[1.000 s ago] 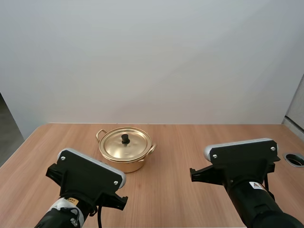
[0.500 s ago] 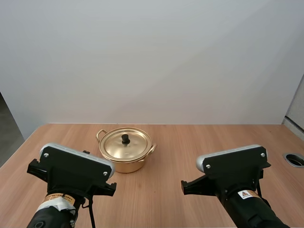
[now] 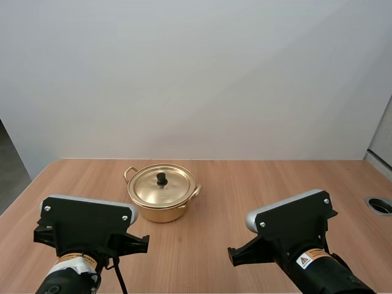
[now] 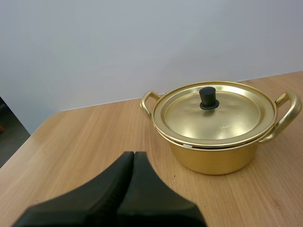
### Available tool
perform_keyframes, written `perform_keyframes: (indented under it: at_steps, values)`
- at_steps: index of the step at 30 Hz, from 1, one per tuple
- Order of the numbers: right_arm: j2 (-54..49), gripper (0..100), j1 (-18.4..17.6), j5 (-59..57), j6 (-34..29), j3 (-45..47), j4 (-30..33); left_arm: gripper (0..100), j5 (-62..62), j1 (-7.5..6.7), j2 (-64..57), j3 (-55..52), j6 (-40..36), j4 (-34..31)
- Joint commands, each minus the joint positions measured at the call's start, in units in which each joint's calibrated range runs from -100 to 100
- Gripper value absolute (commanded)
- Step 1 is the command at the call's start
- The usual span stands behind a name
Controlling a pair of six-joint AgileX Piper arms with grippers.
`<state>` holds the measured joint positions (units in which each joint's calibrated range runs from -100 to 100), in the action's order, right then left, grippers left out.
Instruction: Open the pot, put the car inside, and close it
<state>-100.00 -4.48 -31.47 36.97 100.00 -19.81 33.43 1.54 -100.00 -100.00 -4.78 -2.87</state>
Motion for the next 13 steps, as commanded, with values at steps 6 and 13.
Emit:
perform_keyframes:
  at_steps: [6, 13]
  values:
    - [0.00, 0, 0.23, -0.27, -29.13, 0.00, 27.85, 0, -0.13, 0.00, 0.00, 0.00, 0.01, -0.02]
    - [0.00, 0, 8.69, 0.22, -29.22, 0.00, 25.93, 0, -0.13, 0.00, 0.00, 0.00, 0.01, -0.02]
